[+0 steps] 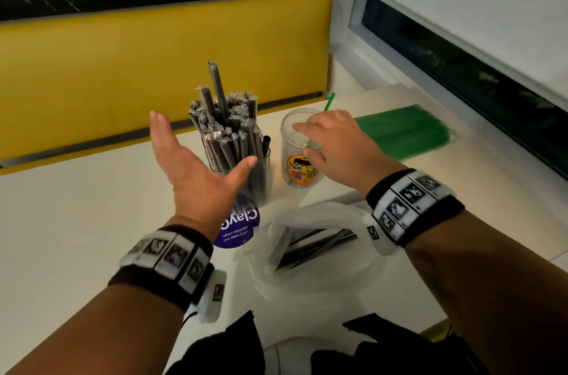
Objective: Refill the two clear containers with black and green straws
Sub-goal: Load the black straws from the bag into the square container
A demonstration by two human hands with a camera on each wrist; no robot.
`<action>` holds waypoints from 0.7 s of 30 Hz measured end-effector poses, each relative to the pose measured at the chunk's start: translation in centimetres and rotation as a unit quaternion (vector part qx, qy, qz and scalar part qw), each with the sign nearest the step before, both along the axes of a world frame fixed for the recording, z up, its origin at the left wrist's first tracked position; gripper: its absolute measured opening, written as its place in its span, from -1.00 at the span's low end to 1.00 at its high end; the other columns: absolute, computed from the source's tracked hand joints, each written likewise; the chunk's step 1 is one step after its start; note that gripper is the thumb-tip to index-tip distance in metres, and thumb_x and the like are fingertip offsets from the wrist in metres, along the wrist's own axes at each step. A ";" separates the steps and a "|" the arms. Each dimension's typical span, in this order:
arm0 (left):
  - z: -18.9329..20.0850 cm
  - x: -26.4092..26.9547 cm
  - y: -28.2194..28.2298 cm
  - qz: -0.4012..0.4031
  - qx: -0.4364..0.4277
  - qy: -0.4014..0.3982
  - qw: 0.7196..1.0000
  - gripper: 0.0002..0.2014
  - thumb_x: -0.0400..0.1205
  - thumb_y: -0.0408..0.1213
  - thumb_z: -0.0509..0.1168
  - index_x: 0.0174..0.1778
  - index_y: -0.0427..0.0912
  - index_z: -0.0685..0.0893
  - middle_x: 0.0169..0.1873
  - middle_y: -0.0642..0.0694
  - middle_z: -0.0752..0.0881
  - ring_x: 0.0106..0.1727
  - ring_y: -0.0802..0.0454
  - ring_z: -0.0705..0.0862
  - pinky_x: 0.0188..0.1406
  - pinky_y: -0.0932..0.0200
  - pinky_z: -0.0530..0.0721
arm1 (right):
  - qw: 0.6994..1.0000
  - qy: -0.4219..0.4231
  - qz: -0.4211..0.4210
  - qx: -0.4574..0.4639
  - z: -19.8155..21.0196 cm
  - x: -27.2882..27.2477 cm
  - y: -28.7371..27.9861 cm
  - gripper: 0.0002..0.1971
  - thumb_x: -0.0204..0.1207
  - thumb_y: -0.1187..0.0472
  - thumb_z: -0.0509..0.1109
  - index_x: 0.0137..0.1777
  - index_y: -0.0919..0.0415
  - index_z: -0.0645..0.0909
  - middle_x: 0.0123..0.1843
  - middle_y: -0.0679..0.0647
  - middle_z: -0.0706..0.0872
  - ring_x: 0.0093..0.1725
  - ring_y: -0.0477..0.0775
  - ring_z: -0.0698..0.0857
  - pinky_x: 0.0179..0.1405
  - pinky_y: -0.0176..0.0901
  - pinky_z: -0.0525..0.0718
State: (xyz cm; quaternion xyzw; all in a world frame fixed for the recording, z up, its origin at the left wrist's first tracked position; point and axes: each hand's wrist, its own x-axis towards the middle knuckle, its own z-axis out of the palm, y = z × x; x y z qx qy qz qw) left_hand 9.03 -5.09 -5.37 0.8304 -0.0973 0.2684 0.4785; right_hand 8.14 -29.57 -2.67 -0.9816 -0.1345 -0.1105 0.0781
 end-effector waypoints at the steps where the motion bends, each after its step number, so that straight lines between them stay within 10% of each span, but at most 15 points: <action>1: 0.2 -1.2 0.1 -0.015 0.026 -0.073 0.997 0.07 0.37 0.06 0.56 0.59 -0.41 0.12 0.60 -0.39 0.16 0.66 -0.21 0.13 0.68 -0.06 0.12 | 0.999 -0.021 0.006 0.031 0.8 -1.1 0.3 -0.61 0.60 0.05 0.33 0.41 0.08 0.59 0.23 0.02 0.65 0.26 0.07 0.54 0.32 -0.02 0.51; 6: -3.2 -6.5 0.0 -0.289 0.229 -0.136 0.919 -0.77 0.57 -0.15 0.34 0.06 -0.18 0.70 0.20 -0.27 0.65 0.25 -0.19 0.56 0.30 0.00 0.54 | 0.960 0.246 0.109 -0.080 -1.5 -6.5 3.1 -0.78 0.61 0.15 0.24 0.01 0.16 0.71 -0.03 0.15 0.74 -0.05 0.21 0.68 -0.13 -0.04 0.56; 11: -8.6 -4.8 -3.0 -0.309 0.437 0.182 0.825 -0.45 0.51 0.26 0.08 0.44 0.30 0.49 0.54 -0.17 0.40 0.55 -0.25 0.35 0.51 -0.22 0.42 | 0.954 0.268 0.089 -0.103 -8.8 -7.3 3.6 -0.69 0.56 0.22 0.27 0.26 0.23 0.64 0.26 0.21 0.68 0.27 0.25 0.64 0.31 0.01 0.53; 14: -11.0 -3.2 -3.1 -0.291 0.432 0.248 0.817 -0.36 0.42 0.37 0.10 0.46 0.35 0.36 0.31 -0.02 0.53 0.30 -0.11 0.57 0.30 -0.06 0.63 | 0.964 0.249 0.056 -0.077 -10.5 -7.1 3.8 -0.41 0.54 0.19 0.29 0.58 0.24 0.34 0.52 0.16 0.43 0.51 0.20 0.42 0.57 0.07 0.34; 21: -7.6 -2.2 -3.6 -0.241 0.367 0.289 0.851 -0.50 0.56 -0.51 0.15 0.40 -0.01 0.52 0.19 -0.19 0.58 0.18 -0.21 0.66 0.16 0.04 0.63 | 0.975 0.218 0.008 0.042 -11.6 -7.1 2.8 -0.18 0.25 0.08 0.45 0.56 0.13 0.29 0.47 0.09 0.47 0.42 0.12 0.47 0.50 -0.02 0.46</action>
